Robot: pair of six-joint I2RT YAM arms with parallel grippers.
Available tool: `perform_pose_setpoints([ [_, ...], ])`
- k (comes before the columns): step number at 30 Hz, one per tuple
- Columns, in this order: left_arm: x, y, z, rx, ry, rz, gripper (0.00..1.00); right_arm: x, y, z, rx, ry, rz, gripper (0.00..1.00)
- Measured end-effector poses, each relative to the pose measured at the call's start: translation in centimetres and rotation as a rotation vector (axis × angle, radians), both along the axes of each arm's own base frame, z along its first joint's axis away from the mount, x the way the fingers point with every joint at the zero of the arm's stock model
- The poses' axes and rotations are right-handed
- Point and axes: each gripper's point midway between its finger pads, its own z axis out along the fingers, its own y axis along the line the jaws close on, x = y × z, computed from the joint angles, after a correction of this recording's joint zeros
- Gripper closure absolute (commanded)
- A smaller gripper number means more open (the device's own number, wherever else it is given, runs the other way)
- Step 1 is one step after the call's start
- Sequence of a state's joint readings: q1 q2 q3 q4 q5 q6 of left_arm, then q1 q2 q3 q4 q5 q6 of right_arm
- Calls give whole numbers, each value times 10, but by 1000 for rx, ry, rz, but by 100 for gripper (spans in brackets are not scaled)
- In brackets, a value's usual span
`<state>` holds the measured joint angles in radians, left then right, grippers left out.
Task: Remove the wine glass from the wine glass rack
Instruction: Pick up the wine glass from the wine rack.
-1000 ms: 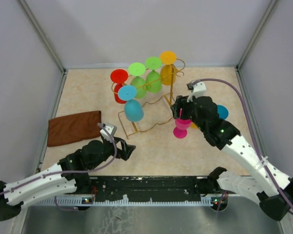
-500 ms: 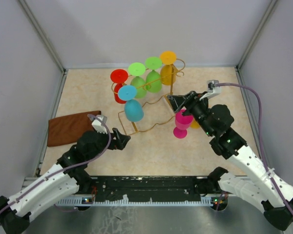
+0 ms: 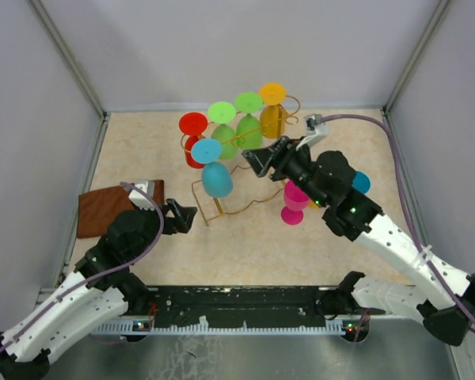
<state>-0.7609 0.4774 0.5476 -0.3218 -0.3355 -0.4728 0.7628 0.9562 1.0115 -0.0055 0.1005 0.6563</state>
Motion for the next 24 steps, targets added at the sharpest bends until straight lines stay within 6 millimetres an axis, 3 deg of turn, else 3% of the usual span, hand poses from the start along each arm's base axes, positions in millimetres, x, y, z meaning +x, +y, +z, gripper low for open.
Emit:
perform_pose_setpoints([
  [4, 0, 5, -7, 23, 20, 18, 1, 1, 31, -5, -5, 39, 55, 38],
  [13, -6, 11, 6, -19, -23, 23, 1, 3, 73, -27, 12, 113, 119, 38],
  [24, -7, 8, 4, -19, -18, 8, 1, 9, 82, 5, 198, 81, 125, 40],
])
